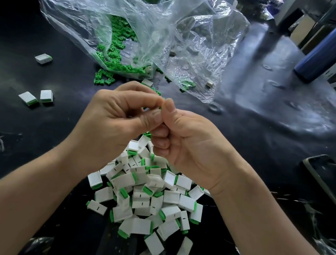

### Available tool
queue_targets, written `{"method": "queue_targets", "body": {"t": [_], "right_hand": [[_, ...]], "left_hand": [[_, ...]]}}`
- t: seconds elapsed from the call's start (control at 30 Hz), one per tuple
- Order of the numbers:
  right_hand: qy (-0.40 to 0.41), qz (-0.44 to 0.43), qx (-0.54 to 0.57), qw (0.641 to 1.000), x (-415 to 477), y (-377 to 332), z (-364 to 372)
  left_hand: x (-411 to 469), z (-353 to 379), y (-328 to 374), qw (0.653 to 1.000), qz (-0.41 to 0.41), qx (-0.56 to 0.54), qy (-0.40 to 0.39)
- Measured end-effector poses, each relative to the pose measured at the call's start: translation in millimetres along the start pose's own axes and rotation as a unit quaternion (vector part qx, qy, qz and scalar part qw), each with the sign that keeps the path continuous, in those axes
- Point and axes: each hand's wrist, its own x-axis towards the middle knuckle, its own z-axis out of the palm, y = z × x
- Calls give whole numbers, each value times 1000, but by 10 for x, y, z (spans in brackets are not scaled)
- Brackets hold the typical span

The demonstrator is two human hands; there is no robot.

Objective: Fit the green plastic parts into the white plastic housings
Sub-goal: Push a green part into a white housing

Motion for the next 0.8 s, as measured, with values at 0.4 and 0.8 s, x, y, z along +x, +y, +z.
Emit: {"method": "queue_targets", "body": {"t": [0.4,0.8], "right_hand": [[3,8,-47,999,6,-41,-85],[8,-15,-158,987,6,-35,-117]], "left_hand": [[5,-22,50,998,-56,-41,2],[8,-17,68,997,-66,-24,14]]}}
